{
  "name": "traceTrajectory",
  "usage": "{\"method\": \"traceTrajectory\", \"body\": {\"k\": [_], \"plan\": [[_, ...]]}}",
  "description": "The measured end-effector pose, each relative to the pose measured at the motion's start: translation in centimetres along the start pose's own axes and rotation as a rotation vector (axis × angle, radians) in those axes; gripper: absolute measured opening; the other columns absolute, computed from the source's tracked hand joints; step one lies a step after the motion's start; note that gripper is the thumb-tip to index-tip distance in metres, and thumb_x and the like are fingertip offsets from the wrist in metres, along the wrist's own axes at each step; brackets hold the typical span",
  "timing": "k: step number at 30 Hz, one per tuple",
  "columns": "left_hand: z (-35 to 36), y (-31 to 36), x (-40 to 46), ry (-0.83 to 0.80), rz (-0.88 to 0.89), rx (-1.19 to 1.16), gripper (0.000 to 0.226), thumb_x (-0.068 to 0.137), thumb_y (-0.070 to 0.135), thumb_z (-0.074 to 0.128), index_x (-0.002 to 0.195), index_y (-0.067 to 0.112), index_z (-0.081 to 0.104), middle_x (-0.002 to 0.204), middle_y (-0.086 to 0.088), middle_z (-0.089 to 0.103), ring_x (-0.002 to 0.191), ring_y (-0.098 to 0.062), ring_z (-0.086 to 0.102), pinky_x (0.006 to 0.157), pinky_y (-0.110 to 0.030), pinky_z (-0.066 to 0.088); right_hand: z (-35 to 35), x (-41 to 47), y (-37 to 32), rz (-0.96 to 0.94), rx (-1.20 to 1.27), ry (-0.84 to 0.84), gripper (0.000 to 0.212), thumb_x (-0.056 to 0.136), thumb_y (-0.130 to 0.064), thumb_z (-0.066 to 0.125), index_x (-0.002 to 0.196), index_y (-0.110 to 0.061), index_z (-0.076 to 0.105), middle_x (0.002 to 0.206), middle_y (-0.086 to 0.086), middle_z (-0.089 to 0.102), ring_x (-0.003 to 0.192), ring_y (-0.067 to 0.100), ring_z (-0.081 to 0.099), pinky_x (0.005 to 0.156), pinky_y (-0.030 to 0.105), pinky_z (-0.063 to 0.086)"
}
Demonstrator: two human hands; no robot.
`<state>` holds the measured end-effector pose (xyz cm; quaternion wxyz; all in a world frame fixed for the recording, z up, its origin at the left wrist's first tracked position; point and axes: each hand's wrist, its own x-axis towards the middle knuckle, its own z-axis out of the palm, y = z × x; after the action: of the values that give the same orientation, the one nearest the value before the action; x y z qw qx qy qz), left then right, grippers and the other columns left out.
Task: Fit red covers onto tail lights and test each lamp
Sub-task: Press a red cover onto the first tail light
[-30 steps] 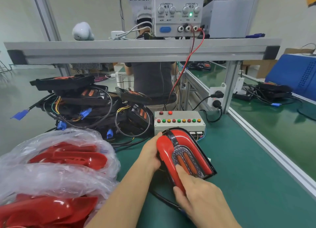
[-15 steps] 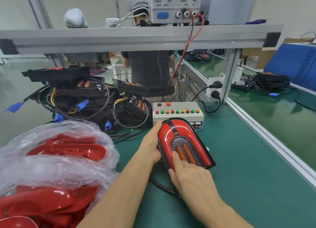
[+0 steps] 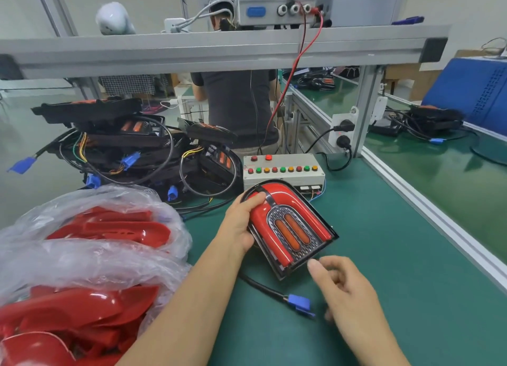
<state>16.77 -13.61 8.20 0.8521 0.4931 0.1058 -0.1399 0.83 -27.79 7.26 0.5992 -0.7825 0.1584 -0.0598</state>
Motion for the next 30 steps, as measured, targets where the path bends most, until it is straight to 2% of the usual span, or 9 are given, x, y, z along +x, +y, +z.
{"method": "traceTrajectory", "body": {"k": [1, 3, 5, 8, 13, 16, 21, 26, 30], "plan": [[0.1, 0.0, -0.1, 0.0, -0.005, -0.008, 0.038, 0.08, 0.01, 0.07, 0.116, 0.014, 0.059, 0.086, -0.012, 0.073, 0.07, -0.026, 0.071, 0.061, -0.041, 0.058, -0.1, -0.1, 0.0, 0.117, 0.112, -0.052, 0.038, 0.085, -0.045, 0.065, 0.117, -0.028, 0.057, 0.08, -0.013, 0.064, 0.054, 0.003, 0.063, 0.072, 0.023, 0.051], [0.5, -0.1, -0.3, -0.01, -0.005, -0.011, 0.04, 0.08, 0.01, 0.071, 0.118, 0.015, 0.059, 0.086, -0.012, 0.074, 0.07, -0.025, 0.071, 0.061, -0.041, 0.058, 0.2, -0.2, -0.3, 0.246, 0.355, -0.187, 0.072, 0.081, -0.04, 0.07, 0.142, -0.017, 0.04, 0.104, -0.005, 0.068, 0.076, 0.008, 0.073, 0.085, 0.03, 0.054], [1.0, -0.2, -0.5, -0.028, 0.001, -0.01, 0.042, 0.081, 0.011, 0.07, 0.12, 0.015, 0.058, 0.085, -0.011, 0.074, 0.069, -0.024, 0.072, 0.058, -0.039, 0.058, 0.5, -0.1, -0.8, 0.249, 0.508, -0.293, 0.083, 0.067, -0.04, 0.077, 0.138, -0.012, 0.046, 0.112, 0.0, 0.072, 0.096, 0.012, 0.071, 0.086, 0.028, 0.055], [1.8, -0.4, -0.8, -0.043, 0.013, -0.011, 0.045, 0.08, 0.012, 0.07, 0.123, 0.015, 0.057, 0.093, -0.012, 0.073, 0.072, -0.024, 0.072, 0.06, -0.038, 0.058, 1.1, 0.6, -1.2, 0.247, 0.644, -0.302, 0.077, 0.055, -0.032, 0.08, 0.125, -0.015, 0.053, 0.106, 0.0, 0.075, 0.105, 0.017, 0.069, 0.089, 0.033, 0.055], [2.2, -0.6, -1.3, -0.048, 0.014, 0.027, 0.05, 0.076, 0.014, 0.074, 0.123, 0.01, 0.058, 0.1, -0.015, 0.073, 0.078, -0.026, 0.072, 0.063, -0.037, 0.058, 1.6, 1.2, -0.8, 0.262, 0.702, -0.236, 0.073, 0.054, -0.018, 0.08, 0.122, -0.009, 0.054, 0.11, 0.009, 0.071, 0.105, 0.027, 0.068, 0.08, 0.037, 0.058], [2.0, -0.5, -1.5, -0.043, 0.003, 0.048, 0.05, 0.075, 0.018, 0.075, 0.121, 0.007, 0.06, 0.101, -0.014, 0.073, 0.079, -0.026, 0.071, 0.067, -0.037, 0.057, 1.5, 1.3, -0.6, 0.244, 0.714, -0.264, 0.066, 0.059, -0.018, 0.08, 0.121, -0.009, 0.057, 0.11, 0.007, 0.073, 0.102, 0.024, 0.069, 0.082, 0.039, 0.058], [1.8, -0.7, -1.8, -0.067, 0.03, 0.053, 0.046, 0.074, 0.017, 0.075, 0.118, 0.011, 0.062, 0.097, -0.011, 0.074, 0.079, -0.024, 0.072, 0.064, -0.035, 0.058, 1.7, 1.4, -0.2, 0.224, 0.682, -0.217, 0.044, 0.075, -0.001, 0.075, 0.116, -0.005, 0.06, 0.1, 0.01, 0.075, 0.087, 0.02, 0.072, 0.071, 0.034, 0.06], [1.6, -0.3, -1.8, -0.116, -0.002, 0.089, 0.05, 0.061, 0.023, 0.078, 0.109, 0.017, 0.065, 0.092, -0.007, 0.075, 0.078, -0.023, 0.073, 0.068, -0.037, 0.057, 1.7, 1.1, 0.0, 0.179, 0.657, -0.204, 0.045, 0.077, 0.002, 0.073, 0.118, -0.008, 0.059, 0.099, 0.008, 0.075, 0.087, 0.018, 0.073, 0.07, 0.033, 0.06], [1.6, -0.3, -1.7, -0.096, 0.0, 0.073, 0.034, 0.07, 0.016, 0.076, 0.102, 0.016, 0.067, 0.091, -0.008, 0.075, 0.077, -0.023, 0.073, 0.069, -0.038, 0.056, 1.6, 0.9, 0.1, 0.142, 0.636, -0.194, 0.043, 0.079, 0.003, 0.071, 0.118, -0.01, 0.06, 0.103, 0.007, 0.074, 0.092, 0.018, 0.072, 0.075, 0.036, 0.06]]}}
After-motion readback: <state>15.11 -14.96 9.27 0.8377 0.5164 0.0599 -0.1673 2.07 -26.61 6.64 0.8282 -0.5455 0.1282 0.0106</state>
